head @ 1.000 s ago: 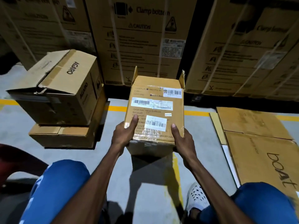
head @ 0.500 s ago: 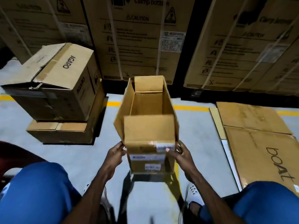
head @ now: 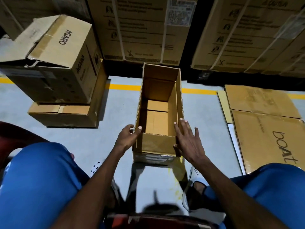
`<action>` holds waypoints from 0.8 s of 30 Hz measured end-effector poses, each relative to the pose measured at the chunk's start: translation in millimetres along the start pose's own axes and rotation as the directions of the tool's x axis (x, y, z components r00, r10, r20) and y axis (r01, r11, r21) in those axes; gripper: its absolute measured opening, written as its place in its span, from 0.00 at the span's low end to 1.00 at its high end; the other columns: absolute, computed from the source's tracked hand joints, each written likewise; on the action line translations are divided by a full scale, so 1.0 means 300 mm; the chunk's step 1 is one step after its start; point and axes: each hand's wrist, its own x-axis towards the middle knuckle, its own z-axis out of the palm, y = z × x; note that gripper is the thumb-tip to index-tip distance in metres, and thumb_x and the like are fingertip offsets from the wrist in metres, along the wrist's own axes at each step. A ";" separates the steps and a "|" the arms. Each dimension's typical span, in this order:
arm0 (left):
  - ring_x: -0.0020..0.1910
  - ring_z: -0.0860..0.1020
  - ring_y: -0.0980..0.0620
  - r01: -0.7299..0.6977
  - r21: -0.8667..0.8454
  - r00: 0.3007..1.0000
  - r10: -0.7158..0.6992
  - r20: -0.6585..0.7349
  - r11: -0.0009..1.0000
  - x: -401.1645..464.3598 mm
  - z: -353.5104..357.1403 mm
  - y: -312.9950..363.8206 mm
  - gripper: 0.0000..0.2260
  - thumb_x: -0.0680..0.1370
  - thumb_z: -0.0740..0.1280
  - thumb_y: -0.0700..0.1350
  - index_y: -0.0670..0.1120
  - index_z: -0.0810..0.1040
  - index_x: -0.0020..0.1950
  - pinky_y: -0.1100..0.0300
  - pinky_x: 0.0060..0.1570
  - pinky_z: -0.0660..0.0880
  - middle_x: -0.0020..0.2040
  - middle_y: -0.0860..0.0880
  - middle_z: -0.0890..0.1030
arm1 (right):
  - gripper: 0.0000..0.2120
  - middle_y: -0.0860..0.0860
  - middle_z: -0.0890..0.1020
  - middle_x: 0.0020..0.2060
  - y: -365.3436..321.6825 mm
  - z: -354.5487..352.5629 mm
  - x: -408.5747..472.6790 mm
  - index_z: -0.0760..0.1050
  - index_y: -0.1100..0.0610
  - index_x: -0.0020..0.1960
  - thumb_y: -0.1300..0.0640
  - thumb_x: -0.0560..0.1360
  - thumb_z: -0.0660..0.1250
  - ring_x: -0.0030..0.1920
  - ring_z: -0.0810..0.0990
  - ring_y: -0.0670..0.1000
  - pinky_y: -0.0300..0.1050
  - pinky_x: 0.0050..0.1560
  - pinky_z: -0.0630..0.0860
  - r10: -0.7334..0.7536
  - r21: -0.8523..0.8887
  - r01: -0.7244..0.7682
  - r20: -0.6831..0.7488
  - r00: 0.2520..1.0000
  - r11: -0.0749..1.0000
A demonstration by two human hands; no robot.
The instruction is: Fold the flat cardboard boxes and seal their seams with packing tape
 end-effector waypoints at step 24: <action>0.50 0.76 0.46 -0.041 0.047 0.997 0.044 -0.065 0.998 0.616 0.005 0.242 0.29 0.79 0.69 0.46 0.45 0.62 0.78 0.53 0.46 0.78 0.62 0.44 0.74 | 0.37 0.57 0.59 0.80 0.110 0.091 0.612 0.57 0.51 0.81 0.31 0.79 0.53 0.81 0.47 0.57 0.73 0.71 0.31 -0.072 -0.049 0.112 0.505 0.860 0.993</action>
